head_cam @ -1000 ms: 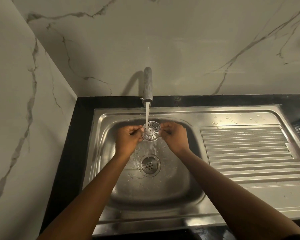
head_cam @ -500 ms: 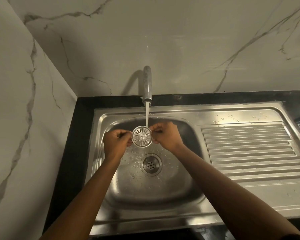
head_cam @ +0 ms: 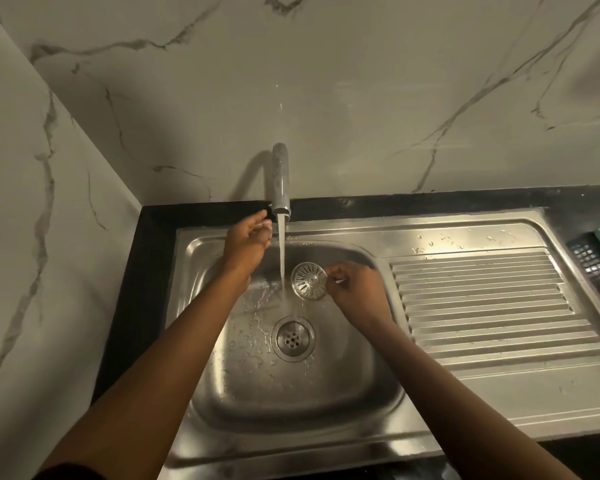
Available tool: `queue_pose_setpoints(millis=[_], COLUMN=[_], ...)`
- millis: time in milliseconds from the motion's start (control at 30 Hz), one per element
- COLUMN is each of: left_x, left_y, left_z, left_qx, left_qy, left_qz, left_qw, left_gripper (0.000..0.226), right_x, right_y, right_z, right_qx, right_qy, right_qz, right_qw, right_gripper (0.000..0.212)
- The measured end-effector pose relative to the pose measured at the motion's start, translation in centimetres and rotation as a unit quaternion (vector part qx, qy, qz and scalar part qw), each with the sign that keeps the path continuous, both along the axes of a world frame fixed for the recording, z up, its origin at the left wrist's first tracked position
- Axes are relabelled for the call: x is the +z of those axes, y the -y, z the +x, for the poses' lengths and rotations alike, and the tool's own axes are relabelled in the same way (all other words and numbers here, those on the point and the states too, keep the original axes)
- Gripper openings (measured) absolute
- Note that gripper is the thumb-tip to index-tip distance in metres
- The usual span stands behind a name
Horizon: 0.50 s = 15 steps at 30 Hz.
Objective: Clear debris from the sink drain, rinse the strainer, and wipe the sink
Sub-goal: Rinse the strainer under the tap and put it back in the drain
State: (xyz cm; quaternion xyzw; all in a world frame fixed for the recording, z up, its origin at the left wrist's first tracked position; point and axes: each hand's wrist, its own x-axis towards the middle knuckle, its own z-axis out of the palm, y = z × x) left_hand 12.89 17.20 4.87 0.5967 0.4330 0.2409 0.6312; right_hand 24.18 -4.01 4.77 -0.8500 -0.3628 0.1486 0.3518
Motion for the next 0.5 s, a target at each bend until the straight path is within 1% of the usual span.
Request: queue_pose_setpoints(millis=[167, 233, 400, 500], left_x=[0.1, 0.0, 0.4, 0.7], left_y=[-1.3, -1.6, -1.1, -0.7], left_z=[1.5, 1.8, 2.1, 2.3], left_qx=[-0.033, -0.034, -0.040, -0.061], left_qy=[-0.047, -0.059, -0.059, -0.072], left_qz=[0.049, 0.053, 0.053, 0.057], left_qw=[0.997, 0.996, 0.996, 0.994], left_gripper=[0.045, 0.046, 0.043, 0.052], right_x=[0.5, 0.7, 1.0, 1.2], right_y=[0.6, 0.7, 0.8, 0.8], right_z=[-0.2, -0.2, -0.4, -0.5], right_qx=[-0.003, -0.008, -0.016, -0.017], right_qy=[-0.013, -0.026, -0.048, -0.058], right_qz=[0.025, 0.030, 0.048, 0.049], right_qw=[1.000, 0.999, 0.998, 0.997], right_gripper=[0.014, 0.013, 0.011, 0.012])
